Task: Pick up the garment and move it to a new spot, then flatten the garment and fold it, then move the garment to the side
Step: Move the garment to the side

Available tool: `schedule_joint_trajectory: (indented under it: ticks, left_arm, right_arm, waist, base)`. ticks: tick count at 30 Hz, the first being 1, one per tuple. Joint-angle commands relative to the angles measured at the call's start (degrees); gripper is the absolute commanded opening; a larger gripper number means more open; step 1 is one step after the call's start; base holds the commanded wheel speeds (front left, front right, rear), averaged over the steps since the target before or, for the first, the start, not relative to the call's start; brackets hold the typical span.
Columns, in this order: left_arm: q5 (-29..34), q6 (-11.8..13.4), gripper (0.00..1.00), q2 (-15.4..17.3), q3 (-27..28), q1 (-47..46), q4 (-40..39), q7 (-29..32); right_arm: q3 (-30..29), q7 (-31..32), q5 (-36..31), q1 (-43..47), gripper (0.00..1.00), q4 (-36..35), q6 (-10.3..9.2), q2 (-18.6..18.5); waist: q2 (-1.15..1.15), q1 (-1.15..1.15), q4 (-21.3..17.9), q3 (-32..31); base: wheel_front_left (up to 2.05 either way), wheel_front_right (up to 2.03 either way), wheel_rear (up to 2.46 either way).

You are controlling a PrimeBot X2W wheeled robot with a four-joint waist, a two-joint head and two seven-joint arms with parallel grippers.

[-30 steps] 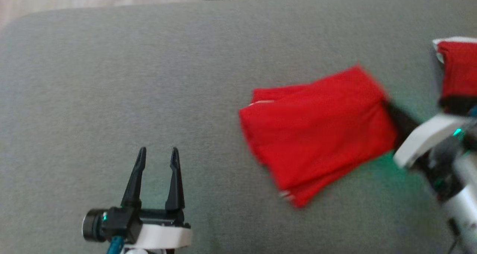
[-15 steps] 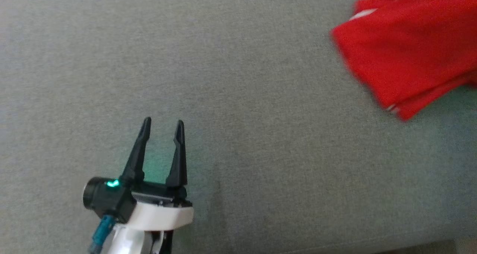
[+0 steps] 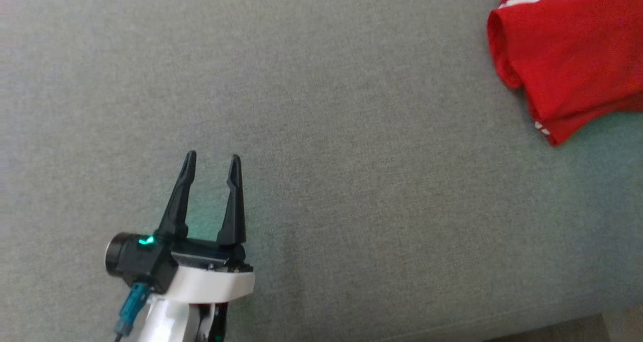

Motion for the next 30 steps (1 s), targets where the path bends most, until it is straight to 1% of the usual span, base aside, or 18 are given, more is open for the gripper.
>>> schedule_joint_trajectory:
  ticks: [1, 8, 11, 15, 18, 21, 26, 30]
  left_arm:
    - [0.3, 0.5, 1.0, -0.2, 2.1, 0.3, -1.2, -0.3]
    - [-1.2, 3.5, 1.0, -0.2, 1.5, 3.9, 2.1, -0.3]
    - [-1.8, 4.0, 1.0, -0.2, 0.7, 5.6, 2.9, -0.3]
    - [-2.0, 4.2, 1.0, -0.2, -0.1, 7.7, 3.2, -0.3]
    - [-1.9, 4.5, 1.0, -0.2, 0.1, 9.2, 3.0, -0.3]
    - [-1.8, 4.8, 1.0, -0.2, 0.6, 10.1, 2.5, -0.3]
    - [-1.3, 5.2, 1.0, -0.2, 1.9, 12.1, 1.0, -0.3]
    - [-0.7, 5.4, 1.0, -0.2, 2.4, 13.5, -0.4, -0.3]
  right_arm:
    - [1.1, -1.2, -0.4, 3.0, 1.0, -2.4, -0.04, 0.3]
    - [8.6, -7.5, -1.6, 14.5, 1.0, -5.0, -0.04, 7.3]
    - [12.6, -12.2, -2.6, 19.2, 1.0, -4.7, -0.04, 9.7]
    - [15.9, -20.7, -4.3, 25.1, 1.0, -3.8, -0.04, 13.9]
    - [15.7, -24.4, -7.3, 28.9, 1.0, -3.4, -0.04, 16.4]
    - [14.1, -25.3, -10.0, 30.9, 1.0, -4.2, -0.04, 17.9]
    - [9.5, -25.4, -16.2, 36.3, 1.0, -13.5, -0.04, 20.7]
    - [7.3, -25.5, -18.2, 41.0, 1.0, -17.3, -0.04, 21.9]
  waist:
    - [0.0, 0.0, 0.6, -2.3]
    - [0.0, 0.0, 4.2, -10.1]
    - [0.0, 0.0, 6.3, -13.7]
    - [0.0, 0.0, 9.0, -17.5]
    - [0.0, 0.0, 10.5, -19.5]
    - [0.0, 0.0, 11.1, -20.4]
    - [0.0, 0.0, 12.2, -22.0]
    - [0.0, 0.0, 12.9, -23.0]
  base:
    - [0.0, 0.0, 0.0]
    - [0.0, 0.0, 0.0]
    - [0.0, 0.0, 0.0]
    - [0.0, 0.0, 0.0]
    - [0.0, 0.0, 0.0]
    - [0.0, 0.0, 0.0]
    - [0.0, 0.0, 0.0]
    - [0.0, 0.0, 0.0]
